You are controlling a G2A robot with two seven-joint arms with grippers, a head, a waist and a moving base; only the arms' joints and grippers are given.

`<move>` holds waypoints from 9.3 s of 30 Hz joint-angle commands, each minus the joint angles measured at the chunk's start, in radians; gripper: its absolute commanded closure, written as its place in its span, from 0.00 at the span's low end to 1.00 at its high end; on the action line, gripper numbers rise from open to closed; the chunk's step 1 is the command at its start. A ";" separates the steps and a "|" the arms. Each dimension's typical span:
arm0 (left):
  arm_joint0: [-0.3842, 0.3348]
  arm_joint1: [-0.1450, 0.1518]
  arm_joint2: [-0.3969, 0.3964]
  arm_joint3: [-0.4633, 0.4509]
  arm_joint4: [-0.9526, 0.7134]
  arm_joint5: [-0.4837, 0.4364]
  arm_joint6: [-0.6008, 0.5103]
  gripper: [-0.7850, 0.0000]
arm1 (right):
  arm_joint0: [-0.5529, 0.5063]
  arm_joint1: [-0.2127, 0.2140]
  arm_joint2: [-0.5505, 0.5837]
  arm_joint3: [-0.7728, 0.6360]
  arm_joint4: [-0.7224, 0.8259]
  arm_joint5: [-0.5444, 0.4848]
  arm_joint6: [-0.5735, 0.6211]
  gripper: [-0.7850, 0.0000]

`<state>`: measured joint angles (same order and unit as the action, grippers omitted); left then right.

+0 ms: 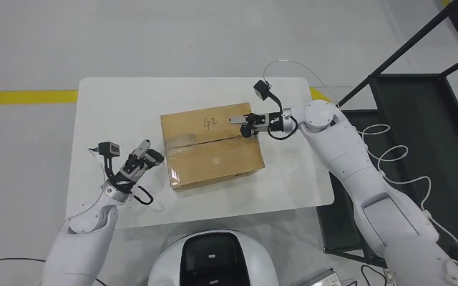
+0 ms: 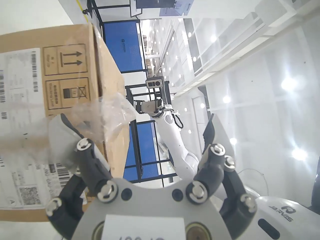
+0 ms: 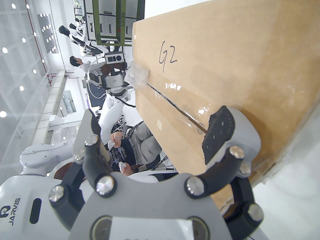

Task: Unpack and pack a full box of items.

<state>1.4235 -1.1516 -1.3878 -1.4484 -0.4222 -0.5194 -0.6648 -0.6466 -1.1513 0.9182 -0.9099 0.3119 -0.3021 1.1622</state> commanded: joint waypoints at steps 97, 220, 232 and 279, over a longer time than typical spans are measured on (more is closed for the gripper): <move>0.289 0.029 -0.402 -0.075 -0.171 -0.180 0.148 0.00 | -0.205 -0.023 -0.103 -0.551 -0.944 -0.183 -0.725 0.00; 0.295 -0.020 -0.444 -0.078 -0.167 -0.132 0.081 0.00 | -0.313 -0.279 -0.163 -0.530 -1.807 0.481 -0.711 0.00; 0.298 -0.023 -0.444 -0.082 -0.169 -0.136 0.071 0.00 | -0.444 -0.258 -0.060 -0.648 -1.889 0.517 -0.697 0.00; 0.216 -0.012 -0.428 -0.122 -0.183 -0.018 -0.160 0.00 | -0.541 -0.181 0.459 -0.667 -0.875 -0.386 -0.465 0.00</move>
<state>1.6481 -1.1653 -1.8164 -1.5628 -0.6054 -0.5498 -0.8037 -1.1894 -1.3377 1.3594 -1.5907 -0.6315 -0.6552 0.6631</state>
